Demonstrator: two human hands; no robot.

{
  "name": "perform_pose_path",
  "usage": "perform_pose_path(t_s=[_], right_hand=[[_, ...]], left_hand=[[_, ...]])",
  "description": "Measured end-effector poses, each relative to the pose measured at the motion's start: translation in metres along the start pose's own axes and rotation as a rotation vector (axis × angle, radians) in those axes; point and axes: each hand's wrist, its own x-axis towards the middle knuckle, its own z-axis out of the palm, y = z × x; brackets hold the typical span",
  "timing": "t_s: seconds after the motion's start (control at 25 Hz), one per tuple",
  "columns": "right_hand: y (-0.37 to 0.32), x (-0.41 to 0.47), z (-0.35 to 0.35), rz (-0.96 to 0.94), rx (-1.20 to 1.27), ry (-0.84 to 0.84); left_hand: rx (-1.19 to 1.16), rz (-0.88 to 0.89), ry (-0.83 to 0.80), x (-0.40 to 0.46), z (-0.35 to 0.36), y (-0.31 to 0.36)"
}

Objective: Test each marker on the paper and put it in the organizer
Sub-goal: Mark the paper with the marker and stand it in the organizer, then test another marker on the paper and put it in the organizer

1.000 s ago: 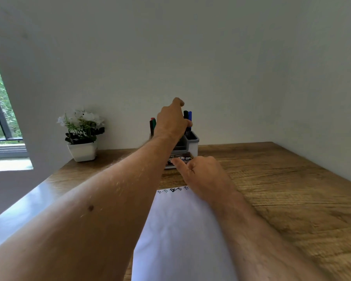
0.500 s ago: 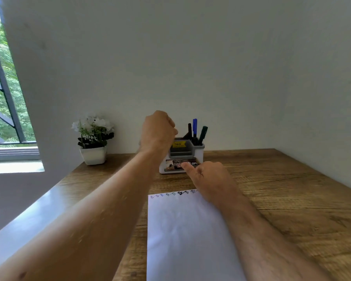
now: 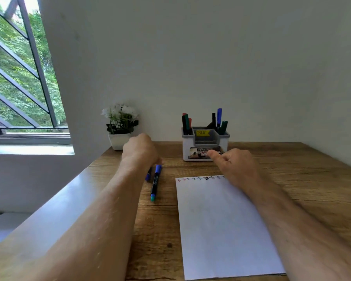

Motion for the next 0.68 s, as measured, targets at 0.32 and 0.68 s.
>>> perform_pose_path(t_s=[0.32, 0.68], right_hand=[[0.000, 0.001, 0.000, -0.018, -0.008, 0.008], [-0.001, 0.002, 0.001, -0.031, -0.007, -0.001]], left_hand=[[0.206, 0.105, -0.040, -0.024, 0.007, 0.019], [0.302, 0.162, -0.042, -0.024, 0.017, 0.021]])
